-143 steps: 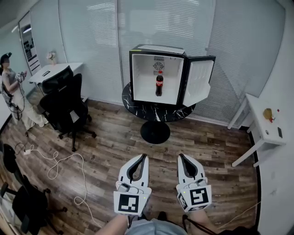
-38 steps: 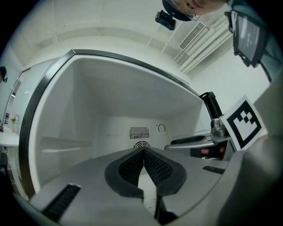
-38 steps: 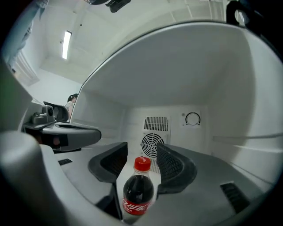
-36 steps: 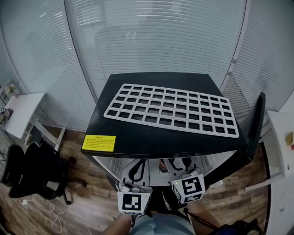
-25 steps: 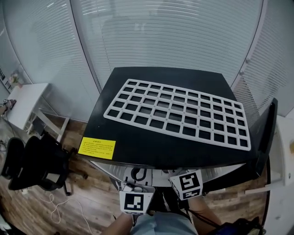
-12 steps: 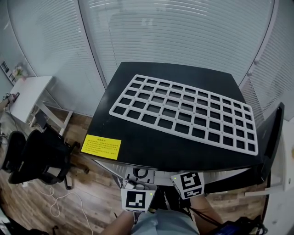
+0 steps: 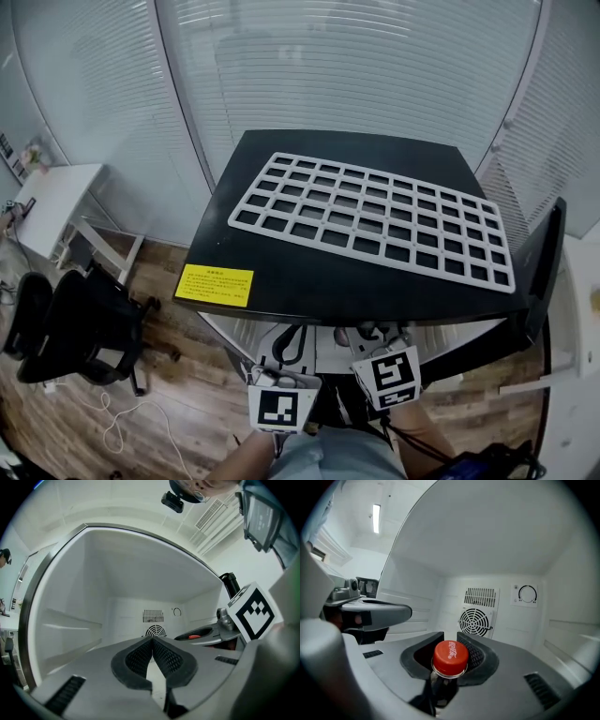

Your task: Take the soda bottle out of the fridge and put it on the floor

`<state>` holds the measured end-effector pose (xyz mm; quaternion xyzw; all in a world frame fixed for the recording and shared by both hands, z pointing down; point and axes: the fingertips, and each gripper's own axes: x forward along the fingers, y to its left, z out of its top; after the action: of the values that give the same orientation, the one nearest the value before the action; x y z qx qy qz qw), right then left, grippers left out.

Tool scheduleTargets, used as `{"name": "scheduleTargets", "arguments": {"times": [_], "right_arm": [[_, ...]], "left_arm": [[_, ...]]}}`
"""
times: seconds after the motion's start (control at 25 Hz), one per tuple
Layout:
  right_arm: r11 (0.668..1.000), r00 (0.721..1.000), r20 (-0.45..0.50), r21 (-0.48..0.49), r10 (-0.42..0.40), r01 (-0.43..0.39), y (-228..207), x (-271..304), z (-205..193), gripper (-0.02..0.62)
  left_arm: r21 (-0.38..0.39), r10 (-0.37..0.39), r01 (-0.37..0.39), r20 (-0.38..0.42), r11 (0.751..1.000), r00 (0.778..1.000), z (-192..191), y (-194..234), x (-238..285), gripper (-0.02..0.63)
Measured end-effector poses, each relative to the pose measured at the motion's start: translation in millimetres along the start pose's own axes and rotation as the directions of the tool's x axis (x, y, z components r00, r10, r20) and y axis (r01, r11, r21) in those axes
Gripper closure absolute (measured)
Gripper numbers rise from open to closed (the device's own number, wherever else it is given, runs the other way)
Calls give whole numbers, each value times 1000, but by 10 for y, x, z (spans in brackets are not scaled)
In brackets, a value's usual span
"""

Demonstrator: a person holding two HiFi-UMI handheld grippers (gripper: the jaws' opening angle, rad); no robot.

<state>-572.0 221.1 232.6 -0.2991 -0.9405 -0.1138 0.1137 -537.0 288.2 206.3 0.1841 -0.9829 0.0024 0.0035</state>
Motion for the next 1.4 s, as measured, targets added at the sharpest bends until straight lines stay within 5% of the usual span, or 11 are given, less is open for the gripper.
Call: {"name": "scheduleTargets", "arguments": {"times": [0.6,1.16,1.4], "right_arm": [[990,991,11,35,-136,135,315,-744,80,497],[942,946,20,103,-323,319,374,-1780,-144,497],[890,902,6,168,-431,424,275,-2464,-277,497]], "left_arm": [[1,-172,172,43,985,984,141,-360,-448,589],[26,-415,414,38,910,909,204,-1224,-596,589],[54,-509,506,37,861,860,199,-1853,-772,589]]}}
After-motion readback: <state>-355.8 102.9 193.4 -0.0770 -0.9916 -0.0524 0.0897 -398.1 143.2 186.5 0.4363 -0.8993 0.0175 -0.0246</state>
